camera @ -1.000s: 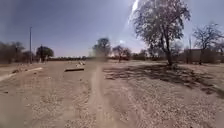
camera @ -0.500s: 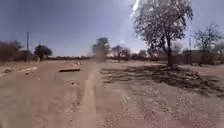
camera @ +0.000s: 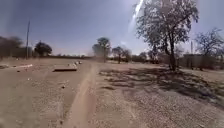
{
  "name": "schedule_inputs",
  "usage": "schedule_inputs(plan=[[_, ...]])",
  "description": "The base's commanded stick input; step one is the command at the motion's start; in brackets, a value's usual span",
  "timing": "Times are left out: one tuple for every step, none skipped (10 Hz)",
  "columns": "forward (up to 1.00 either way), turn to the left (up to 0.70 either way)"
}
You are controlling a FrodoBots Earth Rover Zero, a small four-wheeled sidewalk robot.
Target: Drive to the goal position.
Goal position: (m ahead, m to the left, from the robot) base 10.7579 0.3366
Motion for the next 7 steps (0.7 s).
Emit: schedule_inputs(plan=[[1.0, 0.0], [1.0, 0.0], [1.0, 0.0], [1.0, 0.0], [1.0, 0.0], [1.0, 0.0], [1.0, 0.0]])
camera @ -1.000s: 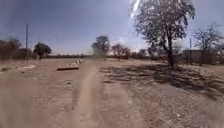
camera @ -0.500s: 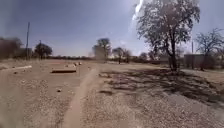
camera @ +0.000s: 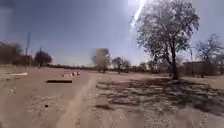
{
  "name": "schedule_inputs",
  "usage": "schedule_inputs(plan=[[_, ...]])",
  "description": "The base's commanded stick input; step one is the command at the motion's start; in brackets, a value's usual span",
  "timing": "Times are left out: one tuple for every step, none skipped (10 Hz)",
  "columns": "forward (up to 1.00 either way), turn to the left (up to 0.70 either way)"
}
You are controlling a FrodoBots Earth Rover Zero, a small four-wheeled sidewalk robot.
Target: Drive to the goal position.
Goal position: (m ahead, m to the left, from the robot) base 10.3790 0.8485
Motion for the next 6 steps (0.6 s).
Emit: schedule_inputs(plan=[[1.0, 0.0], [1.0, 0.0], [1.0, 0.0], [1.0, 0.0], [1.0, 0.0], [1.0, 0.0]])
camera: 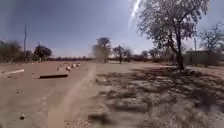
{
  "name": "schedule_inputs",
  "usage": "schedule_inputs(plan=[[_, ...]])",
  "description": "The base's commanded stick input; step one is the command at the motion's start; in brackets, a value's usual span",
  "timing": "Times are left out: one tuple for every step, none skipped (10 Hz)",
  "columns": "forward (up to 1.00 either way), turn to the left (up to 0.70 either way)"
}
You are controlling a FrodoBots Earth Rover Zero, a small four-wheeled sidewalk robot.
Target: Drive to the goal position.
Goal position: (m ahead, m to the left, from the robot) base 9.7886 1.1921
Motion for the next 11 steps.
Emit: schedule_inputs(plan=[[1.0, 0.0], [1.0, 0.0], [1.0, 0.0], [1.0, 0.0], [1.0, 0.0], [1.0, 0.0], [1.0, 0.0], [1.0, 0.0], [1.0, 0.0], [1.0, 0.0], [1.0, 0.0]])
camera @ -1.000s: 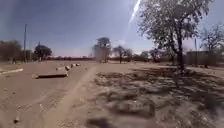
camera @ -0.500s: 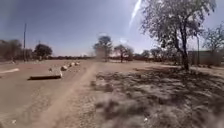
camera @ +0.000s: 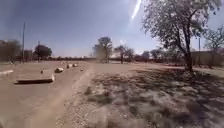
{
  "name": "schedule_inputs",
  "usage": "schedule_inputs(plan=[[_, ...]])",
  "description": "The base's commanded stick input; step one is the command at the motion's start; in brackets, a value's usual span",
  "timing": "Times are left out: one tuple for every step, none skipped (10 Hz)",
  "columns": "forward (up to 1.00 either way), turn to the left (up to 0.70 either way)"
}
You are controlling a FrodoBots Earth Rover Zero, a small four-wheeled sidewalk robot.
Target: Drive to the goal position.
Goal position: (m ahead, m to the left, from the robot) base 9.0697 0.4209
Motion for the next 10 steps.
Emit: schedule_inputs(plan=[[1.0, 0.0], [1.0, 0.0], [1.0, 0.0], [1.0, 0.0], [1.0, 0.0], [1.0, 0.0], [1.0, 0.0], [1.0, 0.0], [1.0, 0.0], [1.0, 0.0]])
